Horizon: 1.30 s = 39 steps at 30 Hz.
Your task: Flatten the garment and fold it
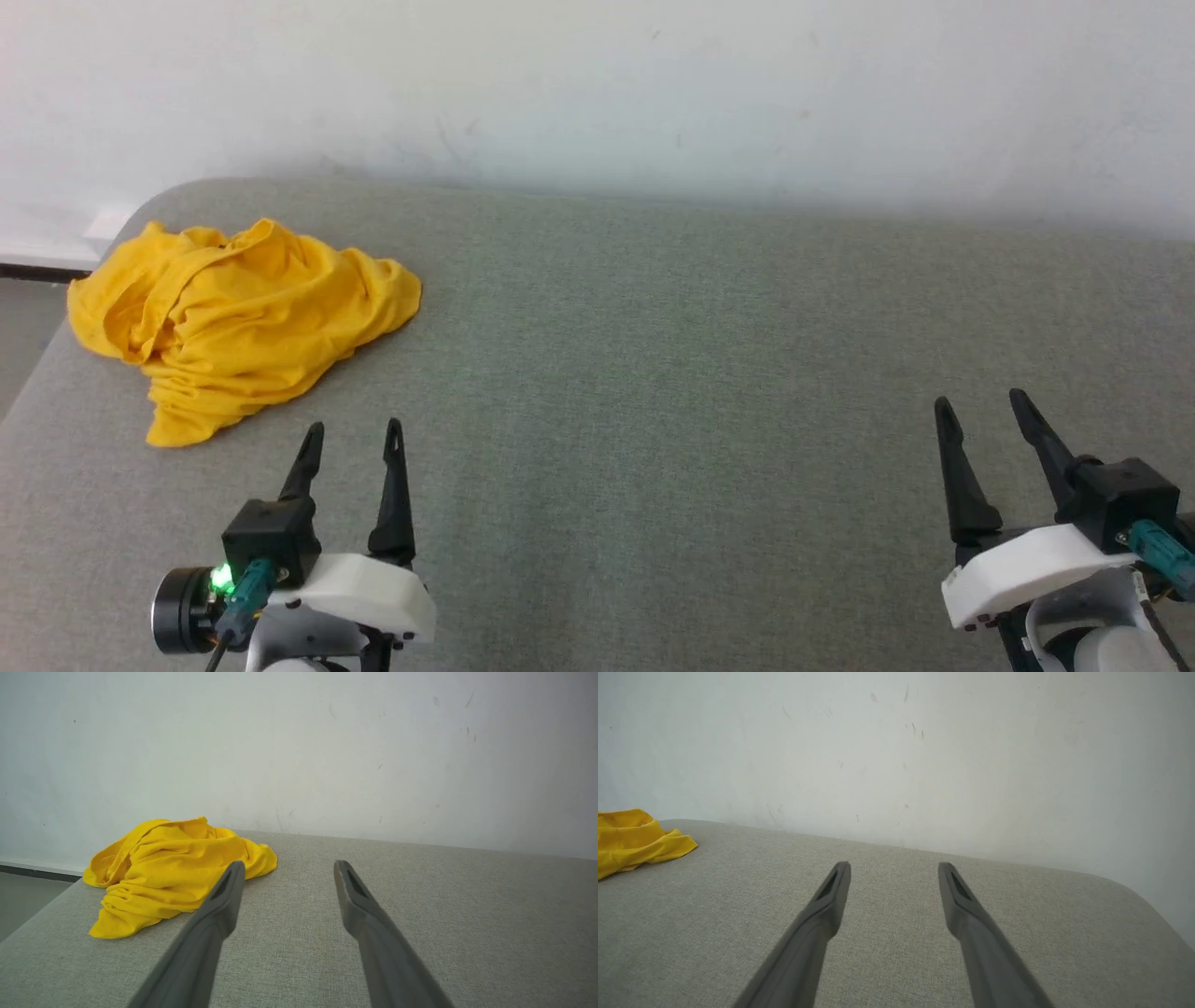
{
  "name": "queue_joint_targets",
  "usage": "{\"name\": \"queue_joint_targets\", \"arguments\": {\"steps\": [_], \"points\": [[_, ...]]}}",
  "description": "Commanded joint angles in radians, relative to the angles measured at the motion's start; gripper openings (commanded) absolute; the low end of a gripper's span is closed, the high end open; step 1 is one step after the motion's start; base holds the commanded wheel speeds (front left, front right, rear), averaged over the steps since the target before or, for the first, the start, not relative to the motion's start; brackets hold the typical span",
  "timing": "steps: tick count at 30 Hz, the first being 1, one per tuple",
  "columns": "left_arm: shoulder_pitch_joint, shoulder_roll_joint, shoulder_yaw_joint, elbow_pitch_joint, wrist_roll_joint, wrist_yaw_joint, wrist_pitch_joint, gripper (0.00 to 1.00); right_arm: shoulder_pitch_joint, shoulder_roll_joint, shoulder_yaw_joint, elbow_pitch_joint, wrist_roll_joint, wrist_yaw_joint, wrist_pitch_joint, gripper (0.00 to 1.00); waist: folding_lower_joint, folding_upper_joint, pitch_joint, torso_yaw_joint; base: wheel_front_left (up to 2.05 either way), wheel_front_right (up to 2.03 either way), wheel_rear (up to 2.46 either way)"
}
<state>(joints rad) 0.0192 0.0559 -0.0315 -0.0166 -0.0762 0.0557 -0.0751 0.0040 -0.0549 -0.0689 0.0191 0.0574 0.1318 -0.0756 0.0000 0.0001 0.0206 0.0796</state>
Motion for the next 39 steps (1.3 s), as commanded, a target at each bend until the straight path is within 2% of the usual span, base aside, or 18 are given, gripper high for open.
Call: {"name": "queue_joint_targets", "arguments": {"steps": [1, 25, 39], "points": [[0.012, -0.002, -0.004, -0.007, -0.013, 0.012, -0.013, 1.0, -0.015, 0.002, -0.001, 0.006, 0.006, 0.0, -0.013, 1.0, 0.0, -0.0001, 0.005, 0.015, 0.0, 0.0, 0.0], [0.028, -0.003, -0.035, -0.02, -0.075, 0.059, -0.064, 1.0, -0.045, 0.003, 0.046, 0.051, 0.006, -0.001, -0.063, 1.0, 0.0, -0.0001, 0.025, 0.18, 0.0, 0.0, 0.0], [0.041, -0.004, -0.044, -0.014, -0.102, 0.071, -0.091, 1.0, -0.052, 0.003, 0.08, 0.085, 0.013, -0.001, -0.09, 1.0, 0.0, -0.0001, 0.016, 0.28, 0.0, 0.0, 0.0]]}}
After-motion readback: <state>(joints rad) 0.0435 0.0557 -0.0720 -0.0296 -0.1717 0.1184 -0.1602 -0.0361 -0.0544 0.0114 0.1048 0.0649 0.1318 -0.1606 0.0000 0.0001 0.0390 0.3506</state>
